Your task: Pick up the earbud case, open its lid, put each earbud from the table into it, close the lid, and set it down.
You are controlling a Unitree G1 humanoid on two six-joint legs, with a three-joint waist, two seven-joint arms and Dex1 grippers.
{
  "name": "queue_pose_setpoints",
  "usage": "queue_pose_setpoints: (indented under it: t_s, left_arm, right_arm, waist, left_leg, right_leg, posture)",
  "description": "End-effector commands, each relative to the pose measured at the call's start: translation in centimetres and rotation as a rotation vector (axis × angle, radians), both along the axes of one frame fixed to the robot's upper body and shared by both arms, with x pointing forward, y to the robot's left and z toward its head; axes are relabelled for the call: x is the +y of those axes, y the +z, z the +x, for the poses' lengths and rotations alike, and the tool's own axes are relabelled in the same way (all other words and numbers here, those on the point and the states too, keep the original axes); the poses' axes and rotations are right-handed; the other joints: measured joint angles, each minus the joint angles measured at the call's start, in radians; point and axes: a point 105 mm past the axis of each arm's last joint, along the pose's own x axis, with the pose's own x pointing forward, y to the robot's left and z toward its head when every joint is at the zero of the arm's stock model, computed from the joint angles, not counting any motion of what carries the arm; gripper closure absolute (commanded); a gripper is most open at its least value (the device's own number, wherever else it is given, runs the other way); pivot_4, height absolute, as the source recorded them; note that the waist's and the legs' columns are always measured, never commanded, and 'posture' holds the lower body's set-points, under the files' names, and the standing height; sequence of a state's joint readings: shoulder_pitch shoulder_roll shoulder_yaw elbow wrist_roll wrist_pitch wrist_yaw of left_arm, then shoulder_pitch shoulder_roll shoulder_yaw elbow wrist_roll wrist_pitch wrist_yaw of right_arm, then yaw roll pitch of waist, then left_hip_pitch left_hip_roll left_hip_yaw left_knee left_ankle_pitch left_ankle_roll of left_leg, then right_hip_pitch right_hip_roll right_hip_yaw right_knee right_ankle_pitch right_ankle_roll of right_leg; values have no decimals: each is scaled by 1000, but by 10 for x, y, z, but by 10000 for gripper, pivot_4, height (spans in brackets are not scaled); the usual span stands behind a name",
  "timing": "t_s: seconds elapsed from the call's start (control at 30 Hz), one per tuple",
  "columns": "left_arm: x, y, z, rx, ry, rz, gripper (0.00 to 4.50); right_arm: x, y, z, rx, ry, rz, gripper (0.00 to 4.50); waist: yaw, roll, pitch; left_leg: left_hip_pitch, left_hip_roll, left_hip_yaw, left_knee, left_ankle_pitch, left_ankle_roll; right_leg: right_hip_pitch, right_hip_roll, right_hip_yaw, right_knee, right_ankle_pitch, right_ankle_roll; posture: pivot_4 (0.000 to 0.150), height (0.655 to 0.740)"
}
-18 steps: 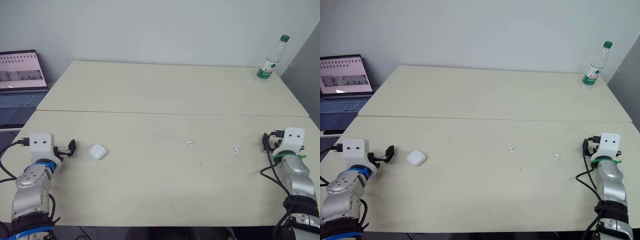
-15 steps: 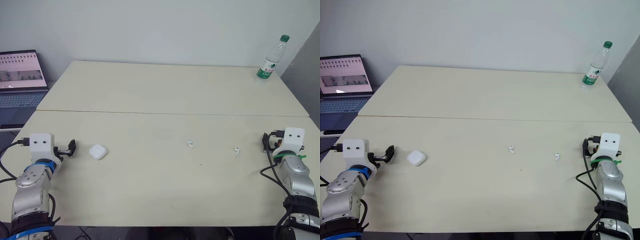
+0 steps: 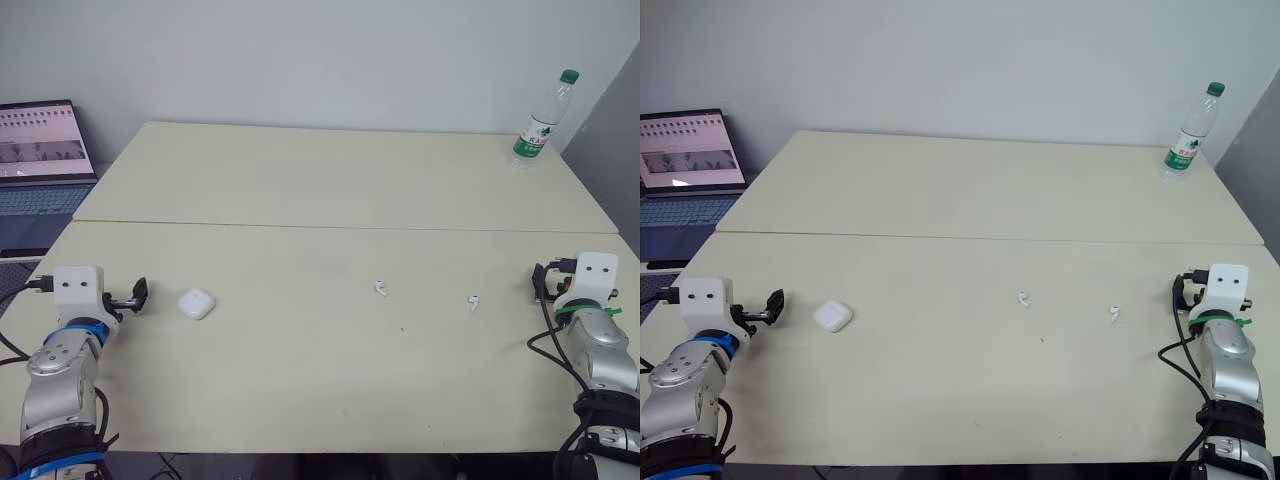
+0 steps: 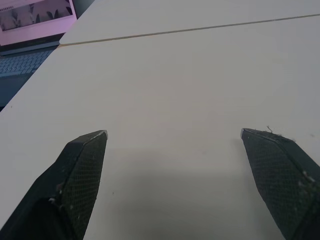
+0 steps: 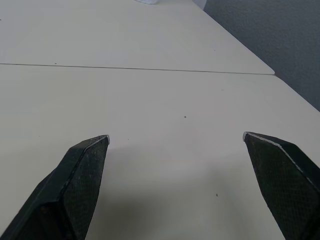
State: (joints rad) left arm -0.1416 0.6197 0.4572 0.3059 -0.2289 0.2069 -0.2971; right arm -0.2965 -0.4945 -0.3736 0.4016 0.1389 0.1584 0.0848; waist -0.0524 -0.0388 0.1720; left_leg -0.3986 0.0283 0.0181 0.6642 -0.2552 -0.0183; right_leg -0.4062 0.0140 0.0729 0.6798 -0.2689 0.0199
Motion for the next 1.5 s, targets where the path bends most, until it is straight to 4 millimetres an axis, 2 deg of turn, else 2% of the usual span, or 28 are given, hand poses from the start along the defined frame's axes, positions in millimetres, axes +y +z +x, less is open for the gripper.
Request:
queue_pose_setpoints:
  t_s: [0.03, 0.17, 0.23, 0.3, 0.37, 0.43, 0.5, 0.6, 0.8, 0.97, 1.23, 1.33, 1.43, 1.47, 1.5]
  left_arm:
    - [0, 30, 1, -95, -36, 13, 115]
    - [-6, 54, -4, -146, -138, -34, 115]
    - [-25, 66, -7, -127, -282, -64, 115]
    - [-49, 72, -13, -77, -446, -92, 115]
    - [-75, 74, -22, 10, -611, -108, 115]
    - [-90, 69, -28, 98, -710, -118, 115]
    - [-98, 57, -33, 205, -778, -100, 115]
    - [-99, 42, -34, 306, -819, -67, 115]
    - [-94, 26, -24, 347, -837, -7, 115]
    - [-91, 16, -14, 347, -846, 2, 115]
    - [-80, -1, -13, 386, -819, -14, 115]
    - [-80, -6, -13, 394, -823, -16, 6270]
    - [-82, -7, -15, 396, -839, -25, 15412]
    - [-83, -7, -15, 396, -842, -27, 17412]
    - [-83, -8, -15, 396, -845, -27, 17498]
  right_arm:
    - [-4, 20, 1, -70, -5, -25, 0]
    - [10, 37, 10, -99, 88, -41, 0]
    - [30, 48, 20, -116, 207, -36, 0]
    - [58, 58, 28, -123, 367, -33, 0]
    - [98, 69, 34, -120, 588, -27, 0]
    - [132, 77, 34, -112, 773, 8, 0]
    - [172, 84, 28, -89, 993, 68, 0]
    - [224, 95, 5, -24, 1327, 145, 0]
    - [276, 109, -31, 67, 1660, 173, 0]
    - [296, 115, -51, 116, 1797, 191, 0]
    - [297, 119, -54, 125, 1813, 163, 0]
    - [297, 119, -54, 121, 1808, 159, 0]
    - [296, 117, -55, 127, 1806, 157, 0]
    - [295, 116, -55, 128, 1805, 155, 0]
    - [295, 117, -54, 126, 1801, 155, 0]
  waist:
    - [0, 0, 0]
    - [-1, 0, 0]
    - [-4, 0, 0]
    - [-8, 1, 1]
    - [-10, 2, 1]
    - [-10, 2, 1]
    - [-7, 3, 2]
    - [-4, 3, 2]
    - [3, 4, 2]
    - [8, 4, 2]
    - [13, 4, 2]
    - [14, 4, 2]
    - [14, 4, 2]
    - [14, 4, 2]
    - [14, 4, 2]
  left_leg:
    - [0, 0, 0, 0, 0, 0]
    - [0, 0, 0, 0, 0, 0]
    - [0, 0, 0, 0, 0, 0]
    - [0, 1, 1, 0, 0, 0]
    - [1, 1, 2, -1, 0, 0]
    - [2, 1, 2, -1, 0, 0]
    - [2, 1, 0, -2, 0, 0]
    - [1, 1, -2, -2, 0, 0]
    - [-1, 1, -5, -2, 0, 0]
    - [-1, 1, -7, -2, 0, 0]
    - [-2, 1, -7, -2, 0, 0]
    - [-2, 1, -7, -2, 0, 0]
    - [-2, 1, -7, -2, 0, 0]
    - [-2, 1, -7, -2, 0, 0]
    - [-2, 1, -7, -2, 0, 0]
  right_leg:
    - [0, 0, 0, 0, 0, 0]
    - [0, 0, 0, 0, 0, 0]
    - [0, 0, 0, 0, 0, 0]
    - [0, 0, 0, 0, 0, 0]
    - [0, 1, 0, 0, 0, 0]
    - [0, 1, 0, 0, -1, -1]
    - [0, 2, 0, 0, -1, -2]
    - [0, 2, -2, 1, -3, -4]
    - [-1, 2, -5, 0, -4, -6]
    - [-1, 1, -7, 1, -4, -7]
    - [-2, 1, -8, 0, -4, -7]
    - [-2, 1, -8, 1, -4, -7]
    - [-2, 1, -8, 0, -4, -7]
    - [-2, 1, -8, 0, -4, -7]
    - [-2, 1, -8, 1, -4, -7]
  posture:
    - [1500, 7400]
    - [1500, 7400]
    - [1500, 7400]
    - [1500, 7400]
    - [1500, 7400]
    - [1500, 7400]
    - [1500, 7400]
    - [1500, 7400]
    - [1500, 7400]
    - [1500, 7400]
    - [1500, 7400]
    - [1500, 7400]
    - [1500, 7400]
    - [1500, 7400]
    - [1500, 7400]
